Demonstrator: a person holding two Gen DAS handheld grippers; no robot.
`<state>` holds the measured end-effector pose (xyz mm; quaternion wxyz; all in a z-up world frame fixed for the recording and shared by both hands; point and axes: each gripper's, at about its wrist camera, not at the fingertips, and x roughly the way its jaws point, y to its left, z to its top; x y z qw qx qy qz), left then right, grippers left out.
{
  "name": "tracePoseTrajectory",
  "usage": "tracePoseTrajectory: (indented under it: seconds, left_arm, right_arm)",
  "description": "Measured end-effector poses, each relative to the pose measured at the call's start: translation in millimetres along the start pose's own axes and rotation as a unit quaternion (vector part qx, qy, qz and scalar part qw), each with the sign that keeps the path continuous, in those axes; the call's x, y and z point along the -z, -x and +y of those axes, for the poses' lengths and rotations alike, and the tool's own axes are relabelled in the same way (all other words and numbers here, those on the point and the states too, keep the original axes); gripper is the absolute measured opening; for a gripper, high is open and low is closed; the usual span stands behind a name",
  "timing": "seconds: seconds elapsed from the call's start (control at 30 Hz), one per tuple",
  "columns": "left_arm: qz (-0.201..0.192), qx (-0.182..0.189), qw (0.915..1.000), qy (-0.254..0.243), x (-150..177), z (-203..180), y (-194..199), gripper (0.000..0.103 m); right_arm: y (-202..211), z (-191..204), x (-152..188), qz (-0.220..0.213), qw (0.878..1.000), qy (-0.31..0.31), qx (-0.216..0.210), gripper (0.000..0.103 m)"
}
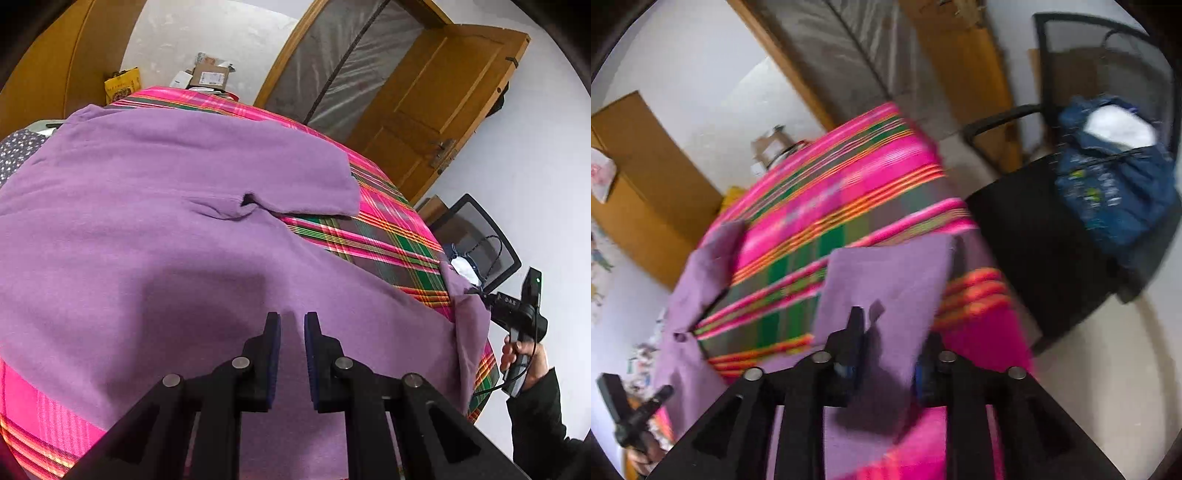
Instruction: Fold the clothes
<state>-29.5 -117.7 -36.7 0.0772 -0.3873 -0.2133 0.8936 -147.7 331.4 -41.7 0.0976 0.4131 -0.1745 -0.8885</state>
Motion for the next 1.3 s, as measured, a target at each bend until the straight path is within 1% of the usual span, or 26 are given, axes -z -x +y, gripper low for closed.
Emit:
tracePoseTrajectory:
  seconds: [0.07, 0.13, 0.17, 0.2, 0.23, 0.3, 0.33, 0.4, 0.53, 0.63, 0.77, 0.83, 0.87, 0.93, 0.97, 1.0, 1.1, 1.13, 1.23, 1.3]
  left_arm:
    - [0.002, 0.001, 1.0, -0.004, -0.6, -4.6, -2.0, 0.013]
    - [0.003, 0.003, 1.0, -0.008, -0.6, -8.7, -3.7, 0.013]
    - [0.004, 0.004, 0.9999, -0.009, -0.4, -10.8, -4.9, 0.013]
    - [0.005, 0.004, 0.9999, -0.01, 0.0, -11.9, -5.4, 0.013]
    - [0.007, 0.004, 0.9999, -0.011, 0.5, -12.9, -6.6, 0.013]
    - [0.01, 0.003, 0.9999, -0.011, 1.6, -14.4, -8.2, 0.013]
    - [0.011, 0.002, 0.9999, -0.012, 2.1, -15.1, -8.6, 0.013]
    - [0.012, 0.001, 0.9999, -0.011, 2.4, -16.1, -8.5, 0.013]
    - [0.008, -0.002, 0.9999, -0.013, 3.8, -17.4, -4.2, 0.013]
    - [0.006, -0.006, 0.9999, -0.009, 4.7, -14.3, -1.6, 0.013]
    - [0.005, -0.009, 0.9999, -0.001, 4.6, -10.6, -2.1, 0.013]
    - [0.006, -0.008, 1.0, 0.0, 5.0, -10.3, -2.5, 0.013]
    - [0.006, -0.007, 1.0, -0.001, 5.3, -10.9, -3.0, 0.013]
    - [0.006, -0.004, 1.0, -0.003, 5.6, -12.6, -3.4, 0.013]
    - [0.006, -0.003, 1.0, -0.003, 5.8, -13.3, -3.4, 0.013]
    - [0.006, -0.002, 1.0, -0.003, 5.9, -13.4, -3.1, 0.013]
    - [0.004, 0.0, 1.0, -0.003, 6.8, -13.3, -0.7, 0.013]
    - [0.003, 0.0, 1.0, -0.004, 6.8, -13.8, 0.5, 0.013]
    - [-0.001, 0.0, 1.0, -0.006, 6.6, -15.3, 4.1, 0.013]
    - [-0.002, 0.001, 1.0, -0.006, 6.9, -16.5, 5.3, 0.013]
  right_arm:
    - [13.7, 5.6, -1.4, -0.019, 0.999, 0.023, 0.033, 0.038]
    - [27.2, 11.5, -2.9, -0.038, 0.996, 0.047, 0.065, 0.038]
    - [32.9, 20.8, -4.6, -0.047, 0.994, 0.065, 0.074, 0.038]
    - [38.1, 29.9, -6.4, -0.056, 0.991, 0.084, 0.082, 0.038]
    - [35.2, 37.1, -8.4, -0.054, 0.991, 0.097, 0.08, 0.039]
    - [29.1, 51.5, -12.4, -0.049, 0.989, 0.122, 0.074, 0.045]
    - [19.8, 60.7, -14.2, -0.03, 0.988, 0.135, 0.062, 0.045]
    - [2.5, 71.0, -14.2, 0.003, 0.986, 0.154, 0.061, 0.045]
    - [-37.5, 78.5, -18.3, 0.046, 0.982, 0.168, 0.075, 0.045]
    - [-59.6, 75.3, -21.7, 0.065, 0.98, 0.165, 0.09, 0.045]
    - [-72.6, 77.1, -21.0, 0.081, 0.977, 0.173, 0.093, 0.045]
    - [-75.7, 80.0, -20.0, 0.082, 0.974, 0.186, 0.099, 0.045]
    - [-76.3, 81.2, -19.5, 0.083, 0.972, 0.194, 0.102, 0.044]
    - [-75.8, 82.3, -18.4, 0.082, 0.97, 0.203, 0.105, 0.034]
    - [-75.6, 82.9, -17.9, 0.082, 0.969, 0.207, 0.106, 0.024]
    - [-75.2, 82.3, -18.7, 0.082, 0.969, 0.208, 0.106, 0.011]
    - [-72.9, 80.4, -21.5, 0.081, 0.971, 0.203, 0.1, 0.004]
    - [-71.0, 78.5, -24.6, 0.076, 0.973, 0.196, 0.092, 0.004]
    - [-54.9, 79.7, -35.5, 0.041, 0.982, 0.178, 0.05, 0.004]
    - [-34.2, 85.9, -47.1, -0.003, 0.985, 0.172, 0.021, 0.004]
